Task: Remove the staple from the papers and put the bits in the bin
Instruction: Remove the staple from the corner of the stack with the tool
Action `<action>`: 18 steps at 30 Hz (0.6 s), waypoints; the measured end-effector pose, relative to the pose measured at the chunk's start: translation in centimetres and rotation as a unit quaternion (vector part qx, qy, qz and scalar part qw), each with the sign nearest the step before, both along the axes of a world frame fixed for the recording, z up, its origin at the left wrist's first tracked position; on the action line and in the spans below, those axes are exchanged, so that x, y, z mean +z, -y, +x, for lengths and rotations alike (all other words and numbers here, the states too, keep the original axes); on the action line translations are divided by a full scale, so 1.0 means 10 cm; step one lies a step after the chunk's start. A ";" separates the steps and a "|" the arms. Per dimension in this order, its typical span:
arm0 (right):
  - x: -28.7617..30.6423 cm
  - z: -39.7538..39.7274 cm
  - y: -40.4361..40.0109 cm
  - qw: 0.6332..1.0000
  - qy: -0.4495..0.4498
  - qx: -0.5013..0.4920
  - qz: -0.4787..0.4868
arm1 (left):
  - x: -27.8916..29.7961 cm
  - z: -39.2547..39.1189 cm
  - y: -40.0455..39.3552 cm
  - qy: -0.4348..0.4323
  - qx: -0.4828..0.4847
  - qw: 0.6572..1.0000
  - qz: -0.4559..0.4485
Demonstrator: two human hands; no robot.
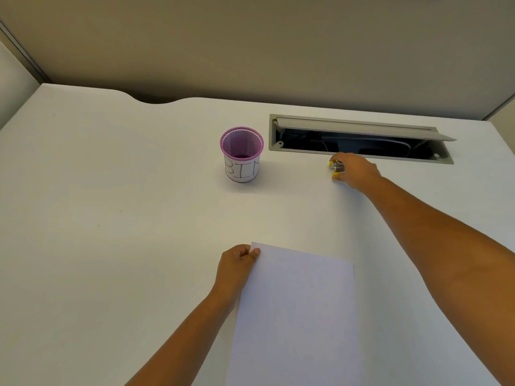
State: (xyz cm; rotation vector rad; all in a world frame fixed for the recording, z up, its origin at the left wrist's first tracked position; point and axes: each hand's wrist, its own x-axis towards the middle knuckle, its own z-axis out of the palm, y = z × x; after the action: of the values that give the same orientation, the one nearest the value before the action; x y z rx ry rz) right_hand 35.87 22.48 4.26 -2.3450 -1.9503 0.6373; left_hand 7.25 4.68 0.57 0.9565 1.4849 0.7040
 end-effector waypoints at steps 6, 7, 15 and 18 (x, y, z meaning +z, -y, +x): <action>0.03 0.20 -0.01 1.000 -0.015 0.006 0.002 | -0.04 0.00 -0.02 0.005 0.007 1.000 -0.016; 0.02 0.21 0.00 1.000 -0.022 0.005 0.002 | -0.05 -0.01 -0.02 0.006 0.008 1.000 -0.018; -0.06 0.25 0.01 0.999 -0.054 -0.008 0.004 | -0.01 0.01 -0.02 0.001 0.009 0.999 -0.034; -0.01 0.25 0.07 0.998 -0.061 -0.002 0.012 | 0.06 0.02 0.00 0.007 0.007 0.999 -0.036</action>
State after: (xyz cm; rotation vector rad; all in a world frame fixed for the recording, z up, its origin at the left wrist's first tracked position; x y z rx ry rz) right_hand 38.40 21.81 4.12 -2.2377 -1.8911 0.7343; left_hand 7.44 4.66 1.18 0.8851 1.4963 0.6615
